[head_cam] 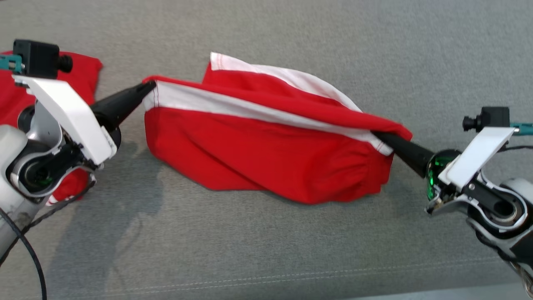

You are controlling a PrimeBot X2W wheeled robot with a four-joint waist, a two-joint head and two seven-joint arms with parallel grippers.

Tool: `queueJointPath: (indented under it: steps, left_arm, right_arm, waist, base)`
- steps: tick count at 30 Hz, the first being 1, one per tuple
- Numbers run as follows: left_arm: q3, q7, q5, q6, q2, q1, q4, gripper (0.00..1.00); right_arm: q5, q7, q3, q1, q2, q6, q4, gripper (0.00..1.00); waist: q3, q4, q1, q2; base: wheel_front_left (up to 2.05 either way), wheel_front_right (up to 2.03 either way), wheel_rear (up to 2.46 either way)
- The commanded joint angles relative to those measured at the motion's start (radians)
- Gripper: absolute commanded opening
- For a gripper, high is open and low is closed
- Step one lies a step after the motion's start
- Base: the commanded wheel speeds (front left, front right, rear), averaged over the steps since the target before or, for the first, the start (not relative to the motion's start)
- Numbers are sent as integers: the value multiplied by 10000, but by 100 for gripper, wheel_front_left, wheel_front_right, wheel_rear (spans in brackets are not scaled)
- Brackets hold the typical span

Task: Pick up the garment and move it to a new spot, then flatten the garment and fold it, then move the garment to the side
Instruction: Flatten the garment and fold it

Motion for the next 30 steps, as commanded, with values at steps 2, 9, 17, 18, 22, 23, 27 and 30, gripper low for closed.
queueJointPath:
  steps: [2, 9, 17, 18, 22, 23, 27, 30]
  left_arm:
    - [528, -232, 339, 2, 257, -795, 198, 0]
    - [460, -1030, 1204, 2, 151, -1705, 902, 0]
    - [152, -1287, 1597, 2, 201, -2543, 1736, 0]
    - [107, -1269, 1611, 2, 215, -2614, 1846, 0]
    - [-32, -1419, 1721, 2, 220, -2908, 2159, 0]
    - [-80, -1487, 1770, 2, 217, -2963, 2219, 0]
    - [-299, -1820, 1794, 2, 108, -3056, 2437, 5]
    - [-447, -2094, 1820, 2, 10, -3029, 2563, 100]
  right_arm:
    - [300, 236, -583, -32, 56, 17, -129, 0]
    - [95, 1017, -1549, -276, 854, 17, -53, 0]
    - [-729, 1455, -2335, -502, 1934, 17, 41, 0]
    - [-853, 1485, -2410, -543, 2075, 17, 62, 0]
    - [-1285, 1586, -2709, -720, 2633, 17, 111, 0]
    - [-1422, 1628, -2757, -754, 2731, 17, 113, 0]
    - [-1942, 1730, -3015, -794, 3193, 17, 230, 39]
    - [-2338, 1765, -3033, -805, 3298, 17, 462, 100]
  waist:
    - [795, -601, 0, 0]
    - [1559, -1222, 0, 0]
    - [2239, -1761, 0, 0]
    - [2313, -1818, 0, 0]
    - [2632, -1961, 0, 0]
    - [2699, -1992, 0, 0]
    - [2846, -2072, 0, 0]
    - [2822, -2073, 0, 0]
  base:
    - [0, 0, 0]
    - [0, 0, 0]
    - [0, 0, 0]
    - [0, 0, 0]
    - [0, 0, 0]
    - [0, 0, 0]
    - [0, 0, 0]
    - [0, 0, 0]
